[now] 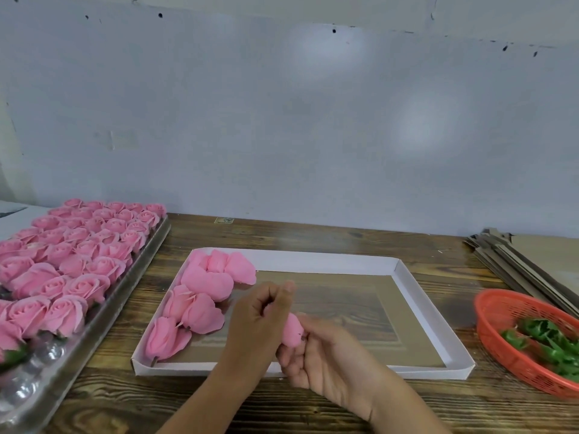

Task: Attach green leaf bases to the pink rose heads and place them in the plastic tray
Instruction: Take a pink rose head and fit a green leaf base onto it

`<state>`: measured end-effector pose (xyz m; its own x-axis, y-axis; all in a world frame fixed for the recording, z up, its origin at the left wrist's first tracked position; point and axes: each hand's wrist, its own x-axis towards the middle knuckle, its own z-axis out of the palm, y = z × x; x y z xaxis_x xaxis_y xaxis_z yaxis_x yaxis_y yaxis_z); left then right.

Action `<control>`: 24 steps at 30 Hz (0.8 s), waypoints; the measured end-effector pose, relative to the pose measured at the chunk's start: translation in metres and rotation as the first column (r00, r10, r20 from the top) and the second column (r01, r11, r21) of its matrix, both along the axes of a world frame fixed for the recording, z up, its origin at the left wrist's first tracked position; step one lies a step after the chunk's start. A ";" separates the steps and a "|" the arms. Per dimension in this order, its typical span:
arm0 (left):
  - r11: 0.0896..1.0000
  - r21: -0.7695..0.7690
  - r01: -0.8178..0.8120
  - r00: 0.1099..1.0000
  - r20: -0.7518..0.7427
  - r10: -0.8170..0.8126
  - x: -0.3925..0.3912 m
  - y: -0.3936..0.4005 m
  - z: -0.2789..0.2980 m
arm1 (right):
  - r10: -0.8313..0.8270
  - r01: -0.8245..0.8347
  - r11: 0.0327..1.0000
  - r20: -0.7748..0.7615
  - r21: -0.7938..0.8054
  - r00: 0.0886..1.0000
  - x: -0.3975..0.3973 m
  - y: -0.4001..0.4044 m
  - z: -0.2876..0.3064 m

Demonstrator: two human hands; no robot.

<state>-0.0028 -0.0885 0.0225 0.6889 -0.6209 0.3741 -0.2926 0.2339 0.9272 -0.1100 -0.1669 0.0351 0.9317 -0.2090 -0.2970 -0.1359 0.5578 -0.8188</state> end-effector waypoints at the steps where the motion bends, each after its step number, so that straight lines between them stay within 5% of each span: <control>1: 0.999 0.016 -0.039 0.999 -0.004 0.039 0.002 -0.001 -0.002 | -0.013 0.011 0.996 -0.021 -0.090 1.000 0.000 0.001 0.000; 4: 0.992 0.067 -0.108 0.994 -0.025 0.110 0.008 -0.003 -0.009 | -0.109 0.076 0.910 -0.058 -0.408 0.992 -0.001 0.007 0.000; 8: 0.990 0.096 -0.101 0.992 -0.062 0.107 0.011 -0.005 -0.012 | -0.218 0.185 0.646 0.054 -0.740 0.974 -0.002 0.012 -0.002; 11: 0.982 0.140 -0.129 0.988 -0.064 0.139 0.010 -0.007 -0.012 | -0.252 0.292 0.612 0.168 -0.735 0.953 -0.001 0.010 -0.003; 19: 0.970 0.083 -0.230 0.921 0.341 0.189 -0.004 -0.001 -0.006 | -0.304 0.323 0.746 0.133 -0.583 0.943 0.001 0.006 -0.005; 22: 0.969 0.116 -0.217 0.950 0.255 0.182 0.001 -0.002 -0.008 | -0.265 0.292 0.726 0.139 -0.623 0.954 -0.001 0.006 -0.004; 24: 0.973 0.148 -0.177 0.973 0.172 0.151 0.005 -0.002 -0.009 | -0.233 0.253 0.625 0.134 -0.739 0.963 -0.002 0.005 -0.006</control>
<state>0.0019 -0.0904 0.0136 0.7264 -0.5652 0.3910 -0.4611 0.0212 0.8871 -0.1123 -0.1620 0.0288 0.8184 -0.5686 0.0829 -0.0616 -0.2302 -0.9712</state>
